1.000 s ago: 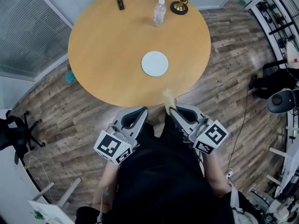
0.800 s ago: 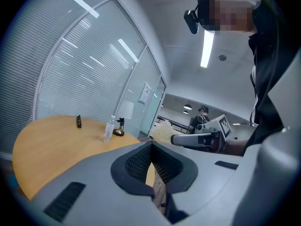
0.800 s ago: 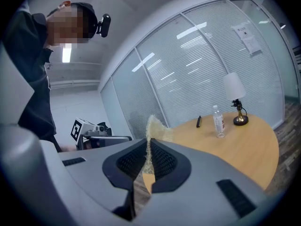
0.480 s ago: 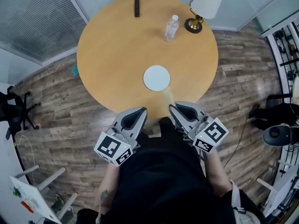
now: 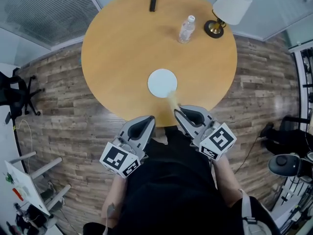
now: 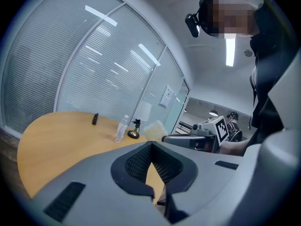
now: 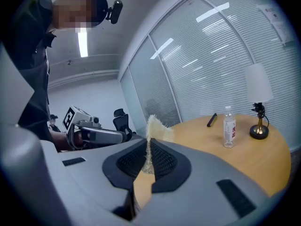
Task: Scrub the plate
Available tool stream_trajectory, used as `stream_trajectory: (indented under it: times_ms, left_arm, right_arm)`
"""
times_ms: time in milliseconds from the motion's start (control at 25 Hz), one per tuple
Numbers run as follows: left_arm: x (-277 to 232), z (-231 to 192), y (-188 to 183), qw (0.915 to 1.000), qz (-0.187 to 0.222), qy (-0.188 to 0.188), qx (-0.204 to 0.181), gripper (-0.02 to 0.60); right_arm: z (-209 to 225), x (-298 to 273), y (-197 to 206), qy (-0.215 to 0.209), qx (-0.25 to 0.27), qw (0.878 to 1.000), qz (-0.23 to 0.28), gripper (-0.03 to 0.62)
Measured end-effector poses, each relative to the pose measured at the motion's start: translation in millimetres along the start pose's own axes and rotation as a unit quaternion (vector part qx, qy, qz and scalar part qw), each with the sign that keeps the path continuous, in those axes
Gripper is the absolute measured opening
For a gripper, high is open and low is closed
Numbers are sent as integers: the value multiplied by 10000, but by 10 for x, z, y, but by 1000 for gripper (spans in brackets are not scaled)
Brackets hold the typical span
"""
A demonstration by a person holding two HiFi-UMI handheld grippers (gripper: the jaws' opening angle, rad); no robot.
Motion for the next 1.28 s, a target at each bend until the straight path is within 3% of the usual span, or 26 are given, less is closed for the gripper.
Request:
stream_trajectory:
  times_ms: [360, 680, 960, 1280]
  left_arm:
    - [-447, 167, 124, 9977, 94, -574, 355, 11]
    - [-492, 211, 301, 9949, -3, -893, 467, 11]
    - [-575, 65, 530, 9959, -131, -714, 537, 11]
    - [-566, -107, 623, 9974, -267, -583, 333, 11]
  right_arm:
    - [589, -158, 168, -510, 384, 9965, -534, 28]
    - [740, -455, 452, -705, 630, 9905, -997, 28]
    - [742, -732, 705, -806, 974, 9828, -1348, 28]
    - [732, -989, 1005, -867, 1479, 9700, -1726, 28]
Point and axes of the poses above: the fingertips, and each gripper's own axes: x backward along the fingers, z to its right, y out of its underside, the point moved 9 cm from there along x, backward along the fingers, and after that the axes turned 1 degree about -y, right-handed, at the moved point
